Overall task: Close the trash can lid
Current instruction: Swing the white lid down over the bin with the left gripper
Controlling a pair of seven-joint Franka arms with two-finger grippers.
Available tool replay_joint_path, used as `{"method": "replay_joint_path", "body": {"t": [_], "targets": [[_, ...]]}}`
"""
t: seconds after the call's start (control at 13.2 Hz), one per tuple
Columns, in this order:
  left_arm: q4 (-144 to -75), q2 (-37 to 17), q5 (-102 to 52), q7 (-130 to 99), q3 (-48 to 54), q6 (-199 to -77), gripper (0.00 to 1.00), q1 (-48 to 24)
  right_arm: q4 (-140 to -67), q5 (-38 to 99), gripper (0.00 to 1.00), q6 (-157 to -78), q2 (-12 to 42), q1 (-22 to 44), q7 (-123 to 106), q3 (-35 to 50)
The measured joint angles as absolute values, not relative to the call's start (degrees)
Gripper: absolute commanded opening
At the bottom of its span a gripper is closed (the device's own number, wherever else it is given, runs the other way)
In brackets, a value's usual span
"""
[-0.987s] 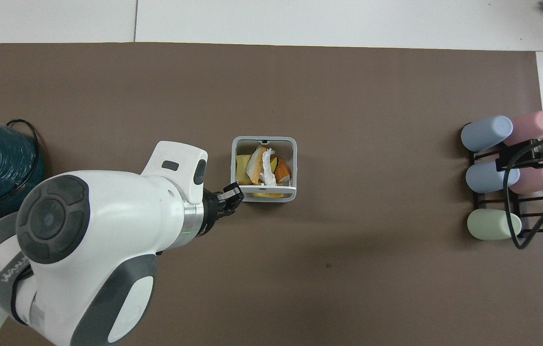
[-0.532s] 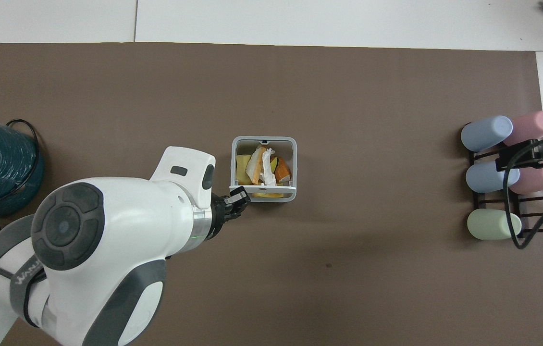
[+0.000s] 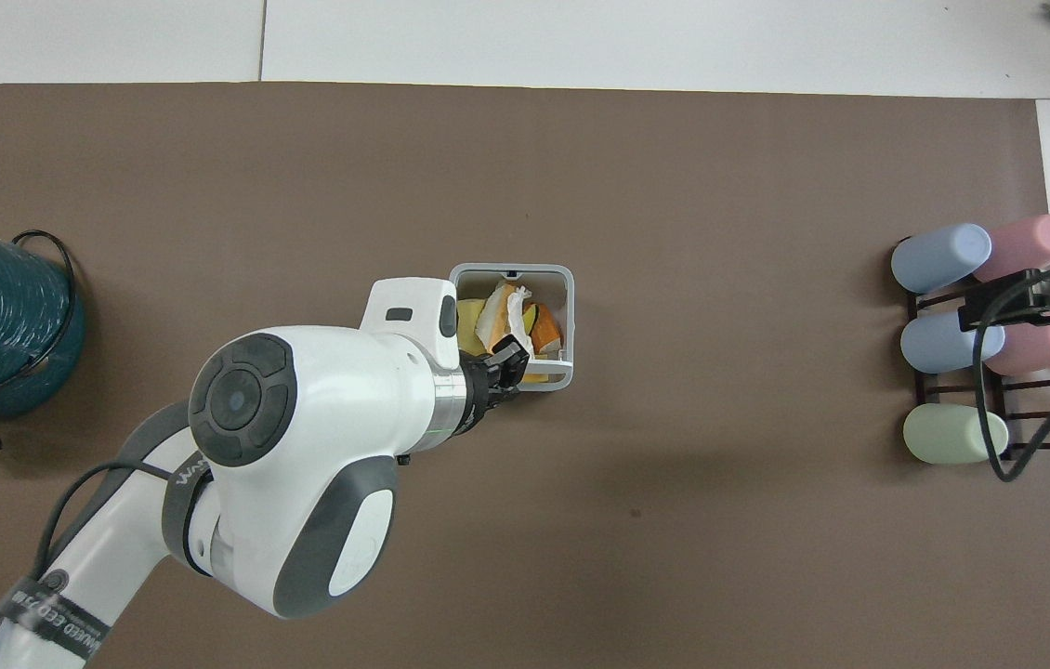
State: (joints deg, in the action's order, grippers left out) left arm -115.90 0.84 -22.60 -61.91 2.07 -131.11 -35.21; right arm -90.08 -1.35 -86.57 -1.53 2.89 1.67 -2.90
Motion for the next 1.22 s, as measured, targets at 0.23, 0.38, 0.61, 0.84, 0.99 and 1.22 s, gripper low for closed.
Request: {"method": "replay_joint_path", "body": {"t": [0.23,0.38,0.61,0.84,0.99,1.22], "targets": [[-115.9,0.8,-22.8,-62.1,1.7,-132.1,0.00,-34.1,-90.1,-1.3,1.00,-86.6,-1.5,2.9,1.7,-2.9],[-115.9,0.7,-23.5,-62.1,1.6,-132.7,0.00,-33.2,-90.1,-1.3,1.00,-86.6,-1.5,2.9,1.7,-2.9],[-115.9,0.0,-24.8,-62.2,1.5,-135.1,0.00,-33.2,-90.1,-1.3,1.00,-86.6,-1.5,2.9,1.7,-2.9],[-115.8,-1.9,-25.0,-62.2,1.6,-138.9,0.00,-33.2,-90.1,-1.3,1.00,-86.6,-1.5,2.9,1.7,-2.9],[-115.4,-3.2,-25.0,-62.2,1.6,-140.5,0.00,-33.2,-90.1,-1.3,1.00,-86.6,-1.5,2.9,1.7,-2.9],[-114.5,-3.9,-25.2,-62.3,1.6,-140.9,0.00,-33.2,-90.1,-1.3,1.00,-86.6,-1.5,2.9,1.7,-2.9]]}}
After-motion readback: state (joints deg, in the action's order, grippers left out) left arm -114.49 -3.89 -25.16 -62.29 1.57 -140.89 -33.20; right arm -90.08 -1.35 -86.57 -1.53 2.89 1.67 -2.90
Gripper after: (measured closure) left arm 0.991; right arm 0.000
